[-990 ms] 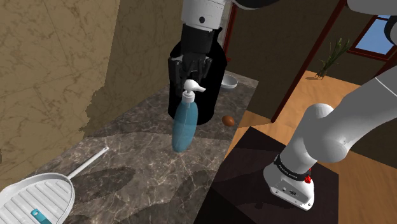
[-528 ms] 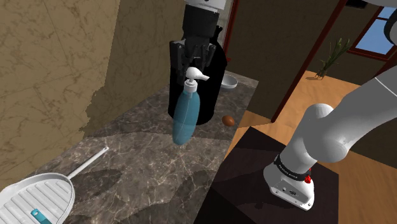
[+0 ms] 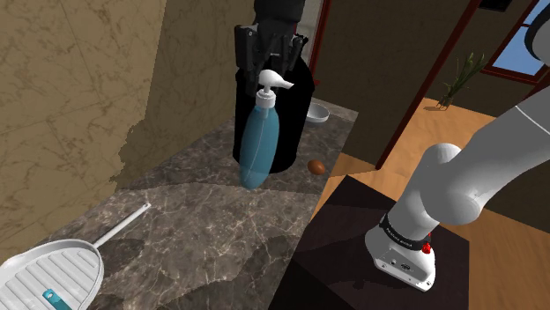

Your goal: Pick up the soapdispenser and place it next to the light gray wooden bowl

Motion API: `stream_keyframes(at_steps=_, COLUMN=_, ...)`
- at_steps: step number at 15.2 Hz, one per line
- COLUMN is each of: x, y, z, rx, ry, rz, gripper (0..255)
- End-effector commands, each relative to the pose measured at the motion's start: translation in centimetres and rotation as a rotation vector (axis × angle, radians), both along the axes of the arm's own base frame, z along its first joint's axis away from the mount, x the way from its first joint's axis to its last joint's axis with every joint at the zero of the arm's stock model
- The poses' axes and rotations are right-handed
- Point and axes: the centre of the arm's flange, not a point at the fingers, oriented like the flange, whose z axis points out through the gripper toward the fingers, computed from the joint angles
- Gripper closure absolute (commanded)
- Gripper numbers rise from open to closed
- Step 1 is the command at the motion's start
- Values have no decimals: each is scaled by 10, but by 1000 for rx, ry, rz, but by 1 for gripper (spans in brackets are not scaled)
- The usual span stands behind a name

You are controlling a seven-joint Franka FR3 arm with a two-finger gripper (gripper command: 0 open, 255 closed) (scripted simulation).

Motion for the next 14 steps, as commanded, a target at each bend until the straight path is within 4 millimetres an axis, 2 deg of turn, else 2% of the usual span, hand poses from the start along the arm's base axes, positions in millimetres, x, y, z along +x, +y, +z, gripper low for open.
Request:
stream_keyframes(at_steps=1, x=0, y=0, z=11, rx=0, ry=0, rz=0, gripper=255)
stream_keyframes(at_steps=14, x=0, y=0, z=80, rx=0, ry=0, rz=0, gripper=255)
